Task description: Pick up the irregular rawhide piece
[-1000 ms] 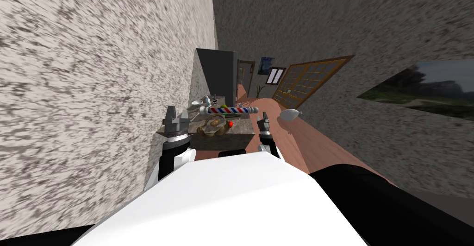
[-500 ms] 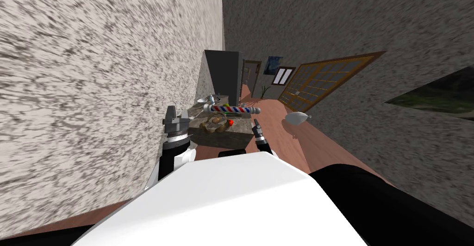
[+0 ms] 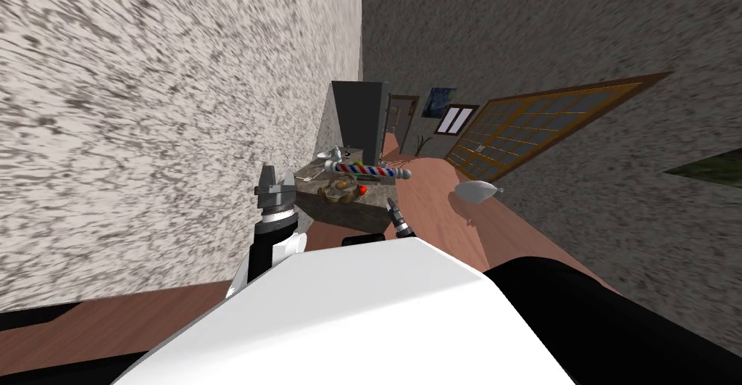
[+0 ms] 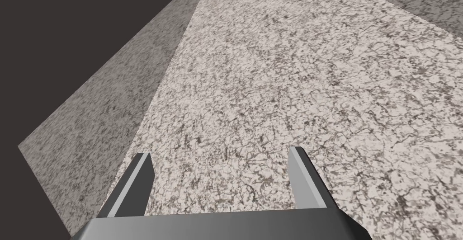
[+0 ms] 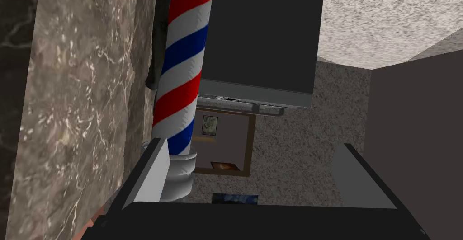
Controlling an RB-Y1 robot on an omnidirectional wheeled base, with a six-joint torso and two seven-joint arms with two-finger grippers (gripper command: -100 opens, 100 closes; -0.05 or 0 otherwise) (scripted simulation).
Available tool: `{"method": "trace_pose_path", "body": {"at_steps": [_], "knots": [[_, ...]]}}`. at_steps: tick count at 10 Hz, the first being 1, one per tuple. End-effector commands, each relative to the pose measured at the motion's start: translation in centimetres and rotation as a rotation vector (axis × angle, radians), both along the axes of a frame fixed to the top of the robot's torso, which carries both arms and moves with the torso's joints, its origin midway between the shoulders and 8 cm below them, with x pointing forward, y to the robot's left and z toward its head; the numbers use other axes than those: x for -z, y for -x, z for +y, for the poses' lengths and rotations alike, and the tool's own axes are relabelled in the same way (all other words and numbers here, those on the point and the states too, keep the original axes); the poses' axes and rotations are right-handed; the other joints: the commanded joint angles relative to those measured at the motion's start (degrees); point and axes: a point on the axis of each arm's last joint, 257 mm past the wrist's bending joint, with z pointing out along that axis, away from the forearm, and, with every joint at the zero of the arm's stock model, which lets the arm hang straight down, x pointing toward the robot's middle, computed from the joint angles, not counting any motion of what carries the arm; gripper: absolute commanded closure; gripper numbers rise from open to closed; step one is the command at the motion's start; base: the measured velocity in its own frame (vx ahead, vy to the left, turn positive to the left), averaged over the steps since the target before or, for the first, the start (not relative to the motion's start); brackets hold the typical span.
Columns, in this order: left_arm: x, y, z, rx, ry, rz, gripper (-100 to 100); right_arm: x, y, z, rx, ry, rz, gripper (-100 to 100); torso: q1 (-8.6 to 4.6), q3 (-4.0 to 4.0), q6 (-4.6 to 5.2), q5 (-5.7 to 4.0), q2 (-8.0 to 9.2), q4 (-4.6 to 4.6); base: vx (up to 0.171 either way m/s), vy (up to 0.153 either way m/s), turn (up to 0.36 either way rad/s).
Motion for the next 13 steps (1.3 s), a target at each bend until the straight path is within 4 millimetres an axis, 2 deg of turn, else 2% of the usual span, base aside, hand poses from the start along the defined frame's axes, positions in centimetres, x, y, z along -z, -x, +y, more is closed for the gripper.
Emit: {"method": "trace_pose_path", "body": {"at_steps": [1, 2, 3, 4, 5, 6, 7, 8, 9, 10, 11, 12, 13], "knots": [[0.0, 0.0, 0.0, 0.000, 0.000, 0.000, 0, 1.2, 1.2, 1.5, -0.033, 0.010, 0.034, -100, 0.00, 0.00, 0.00, 0.00, 0.00, 0.00, -0.040, -0.053, 0.152], [0.0, 0.0, 0.0, 0.000, 0.000, 0.000, 0, 4.4, 3.0, 2.3, -0.082, 0.051, 0.100, -100, 0.05, -0.01, 0.01, 0.00, -0.02, 0.01, -0.050, -0.040, 0.247], [0.0, 0.0, 0.0, 0.000, 0.000, 0.000, 0, 4.5, 3.2, 3.0, -0.093, 0.042, 0.104, -100, 0.07, 0.01, -0.01, 0.01, 0.01, 0.00, -0.034, -0.031, 0.160], [0.0, 0.0, 0.0, 0.000, 0.000, 0.000, 0, 7.1, 5.2, 3.8, -0.146, 0.082, 0.159, -100, 0.12, -0.01, 0.02, 0.02, -0.04, 0.00, -0.049, -0.017, 0.309], [0.0, 0.0, 0.0, 0.000, 0.000, 0.000, 0, 7.8, 5.7, 4.3, -0.156, 0.078, 0.176, -100, 0.16, -0.01, -0.02, 0.03, -0.02, 0.00, -0.021, 0.000, 0.163], [0.0, 0.0, 0.0, 0.000, 0.000, 0.000, 0, 10.5, 8.0, 4.8, -0.209, 0.121, 0.233, -100, 0.21, -0.05, 0.03, 0.04, -0.10, -0.01, -0.024, 0.011, 0.229], [0.0, 0.0, 0.0, 0.000, 0.000, 0.000, 0, 11.1, 8.6, 5.4, -0.223, 0.116, 0.250, -100, 0.25, -0.05, 0.00, 0.05, -0.10, -0.01, -0.023, 0.008, 0.206], [0.0, 0.0, 0.0, 0.000, 0.000, 0.000, 0, 13.7, 11.2, 5.4, -0.276, 0.167, 0.307, -100, 0.25, -0.06, 0.02, 0.05, -0.11, -0.01, -0.034, 0.015, 0.371], [0.0, 0.0, 0.0, 0.000, 0.000, 0.000, 0, 14.3, 12.0, 6.2, -0.293, 0.158, 0.324, -100, 0.26, -0.04, -0.01, 0.06, -0.07, -0.01, -0.035, 0.007, 0.131], [0.0, 0.0, 0.0, 0.000, 0.000, 0.000, 0, 16.1, 14.4, 5.9, -0.346, 0.206, 0.365, -100, 0.24, -0.04, 0.04, 0.05, -0.08, 0.00, -0.041, 0.026, 0.291], [0.0, 0.0, 0.0, 0.000, 0.000, 0.000, 0, 16.6, 15.4, 6.7, -0.365, 0.196, 0.384, -100, 0.30, -0.03, -0.01, 0.06, -0.06, 0.00, -0.041, 0.018, 0.170], [0.0, 0.0, 0.0, 0.000, 0.000, 0.000, 0, 17.4, 15.8, 6.4, -0.364, 0.204, 0.401, -100, 0.28, -0.02, 0.04, 0.06, -0.05, 0.00, -0.021, 0.006, -0.020], [0.0, 0.0, 0.0, 0.000, 0.000, 0.000, 0, 19.0, 18.8, 6.4, -0.431, 0.244, 0.443, -100, 0.25, -0.05, 0.06, 0.05, -0.10, -0.01, -0.030, 0.030, 0.339]]}}
